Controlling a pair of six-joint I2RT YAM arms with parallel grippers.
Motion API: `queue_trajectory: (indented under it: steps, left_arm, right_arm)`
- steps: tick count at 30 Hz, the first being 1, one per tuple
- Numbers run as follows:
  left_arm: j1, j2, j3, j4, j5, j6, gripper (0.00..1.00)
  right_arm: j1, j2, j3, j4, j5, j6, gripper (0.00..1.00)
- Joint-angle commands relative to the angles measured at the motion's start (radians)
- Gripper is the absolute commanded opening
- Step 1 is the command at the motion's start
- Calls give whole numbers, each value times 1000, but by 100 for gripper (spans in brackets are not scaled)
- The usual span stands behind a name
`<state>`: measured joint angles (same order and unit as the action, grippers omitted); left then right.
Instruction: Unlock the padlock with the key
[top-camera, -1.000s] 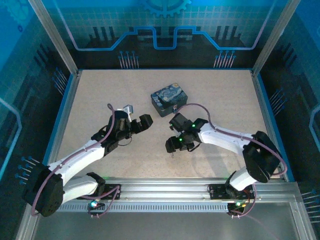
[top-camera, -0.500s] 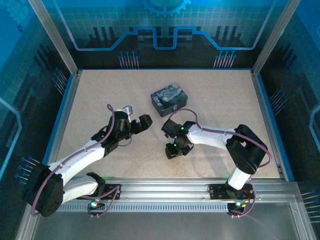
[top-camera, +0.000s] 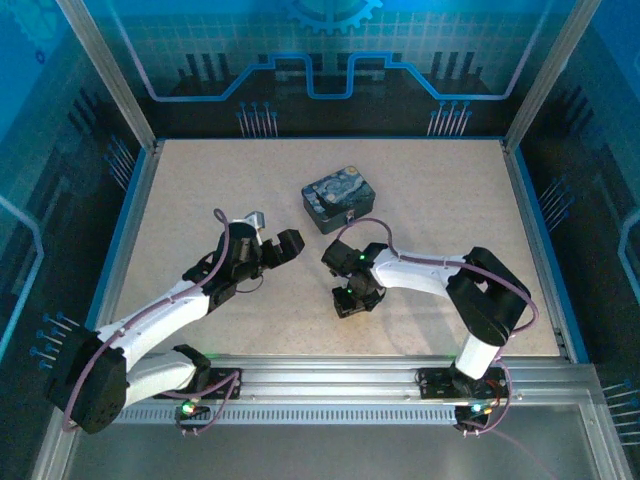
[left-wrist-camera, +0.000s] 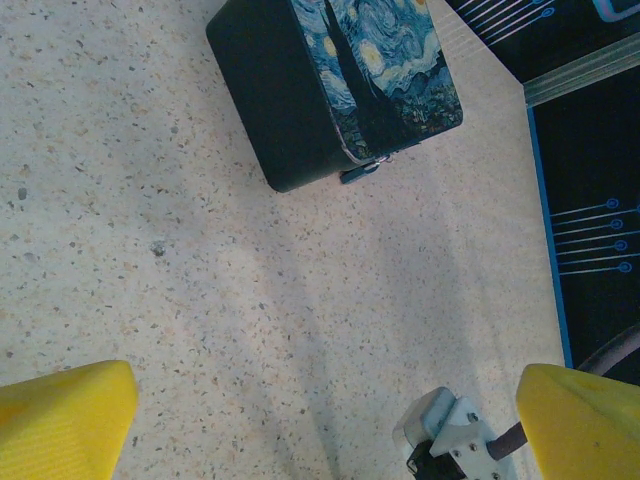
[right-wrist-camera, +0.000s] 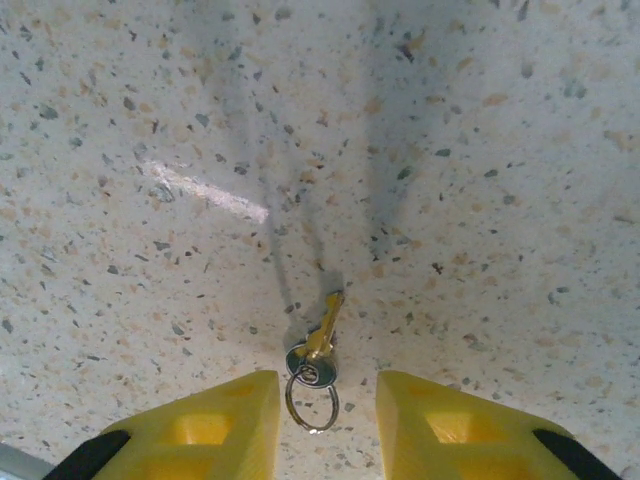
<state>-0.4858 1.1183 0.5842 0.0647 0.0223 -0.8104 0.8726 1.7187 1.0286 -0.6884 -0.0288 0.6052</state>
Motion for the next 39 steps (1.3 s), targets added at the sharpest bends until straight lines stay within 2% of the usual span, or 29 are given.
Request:
queue_trajectory:
  steps: [1, 8, 18, 28, 31, 39]
  left_arm:
    - [-7, -13, 3, -15, -15, 10, 99]
    - [-8, -13, 7, -20, -18, 9, 99]
    - [-7, -12, 8, -25, -21, 9, 99]
    - [-8, -17, 19, -32, -24, 23, 99]
    - [-7, -24, 29, -41, -21, 31, 99]
    - [-4, -44, 64, -28, 7, 26, 99]
  right_arm:
    - [14, 19, 21, -21, 24, -1, 30]
    - [16, 29, 18, -10, 17, 1, 28]
    - [16, 56, 11, 13, 7, 11, 21]
    - [16, 50, -12, 24, 0, 16, 5]
    - [10, 30, -18, 27, 6, 21, 0]
    - [-46, -134, -56, 173, 7, 29, 0]
